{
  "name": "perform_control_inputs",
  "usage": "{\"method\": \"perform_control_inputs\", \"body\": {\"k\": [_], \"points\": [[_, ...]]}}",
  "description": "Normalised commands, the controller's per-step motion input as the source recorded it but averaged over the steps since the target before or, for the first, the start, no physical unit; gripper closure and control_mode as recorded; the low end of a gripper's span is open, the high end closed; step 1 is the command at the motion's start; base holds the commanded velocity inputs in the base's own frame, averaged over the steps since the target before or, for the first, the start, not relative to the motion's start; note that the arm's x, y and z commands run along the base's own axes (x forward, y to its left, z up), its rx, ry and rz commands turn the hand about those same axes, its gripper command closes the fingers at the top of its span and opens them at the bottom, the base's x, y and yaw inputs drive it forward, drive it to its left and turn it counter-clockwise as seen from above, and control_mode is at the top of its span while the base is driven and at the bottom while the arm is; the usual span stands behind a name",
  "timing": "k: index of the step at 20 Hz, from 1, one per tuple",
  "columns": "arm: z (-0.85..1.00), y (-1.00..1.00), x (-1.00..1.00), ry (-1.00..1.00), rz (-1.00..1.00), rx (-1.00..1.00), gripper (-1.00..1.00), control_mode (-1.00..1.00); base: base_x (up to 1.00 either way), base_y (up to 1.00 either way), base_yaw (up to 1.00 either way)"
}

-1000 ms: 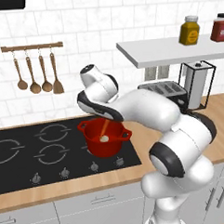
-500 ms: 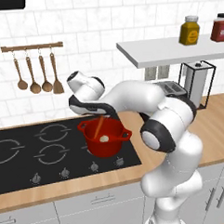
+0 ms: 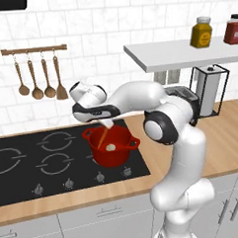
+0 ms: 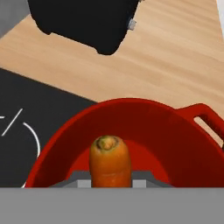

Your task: Put the carrot and garlic in the pot. Retrieve the spatula and lightly stir the vegetables in the pot.

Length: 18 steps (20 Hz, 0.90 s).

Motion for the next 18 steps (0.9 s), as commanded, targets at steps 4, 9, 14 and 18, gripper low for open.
{"method": "perform_control_inputs", "body": {"k": [4, 9, 14, 18], "points": [[-0.40, 0.00, 0.11, 0.00, -0.09, 0.00, 1.00, -1.00, 0.00, 0.00, 0.00], [-0.33, -0.05, 0.00, -0.02, -0.06, 0.00, 1.00, -1.00, 0.00, 0.00, 0.00], [-0.31, -0.12, 0.03, 0.00, -0.03, 0.00, -1.00, -1.00, 0.00, 0.00, 0.00], [-0.07, -0.15, 0.00, 0.00, 0.00, 0.00, -1.00, -1.00, 0.00, 0.00, 0.00]]}}
